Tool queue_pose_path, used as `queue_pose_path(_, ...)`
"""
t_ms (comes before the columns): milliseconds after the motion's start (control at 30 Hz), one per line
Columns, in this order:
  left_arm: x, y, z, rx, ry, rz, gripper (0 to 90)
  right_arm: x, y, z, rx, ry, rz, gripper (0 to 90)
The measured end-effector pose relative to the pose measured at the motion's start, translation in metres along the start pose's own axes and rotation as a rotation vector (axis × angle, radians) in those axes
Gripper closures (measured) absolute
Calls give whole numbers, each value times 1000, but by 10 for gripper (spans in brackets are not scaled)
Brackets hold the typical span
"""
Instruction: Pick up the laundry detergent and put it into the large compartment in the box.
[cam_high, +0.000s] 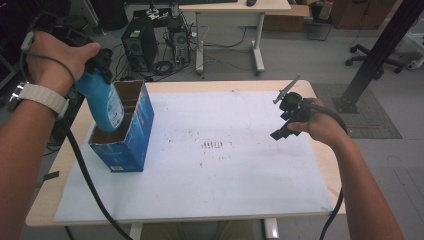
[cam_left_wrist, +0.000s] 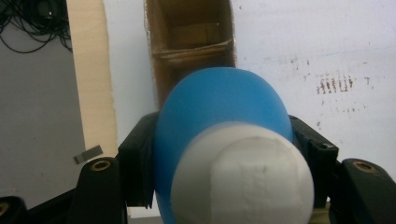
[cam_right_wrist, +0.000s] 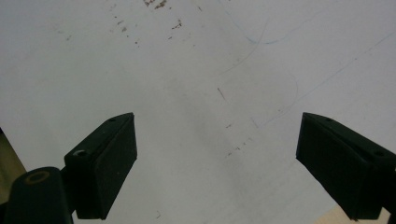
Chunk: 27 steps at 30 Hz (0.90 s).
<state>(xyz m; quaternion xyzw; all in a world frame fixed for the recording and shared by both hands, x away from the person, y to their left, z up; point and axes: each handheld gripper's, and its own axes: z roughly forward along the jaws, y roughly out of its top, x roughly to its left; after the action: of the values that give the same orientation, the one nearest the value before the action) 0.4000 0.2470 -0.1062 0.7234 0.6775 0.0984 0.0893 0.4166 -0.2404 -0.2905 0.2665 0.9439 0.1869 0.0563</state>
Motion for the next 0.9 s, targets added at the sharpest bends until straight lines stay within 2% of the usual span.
queue_pose_path(333,4,0,18,-3,-2,-7,373,0,0,0,2,-2,0,125)
queue_pose_path(900,4,-3,52,7,10,11,372,0,0,2,10,0,2,125)
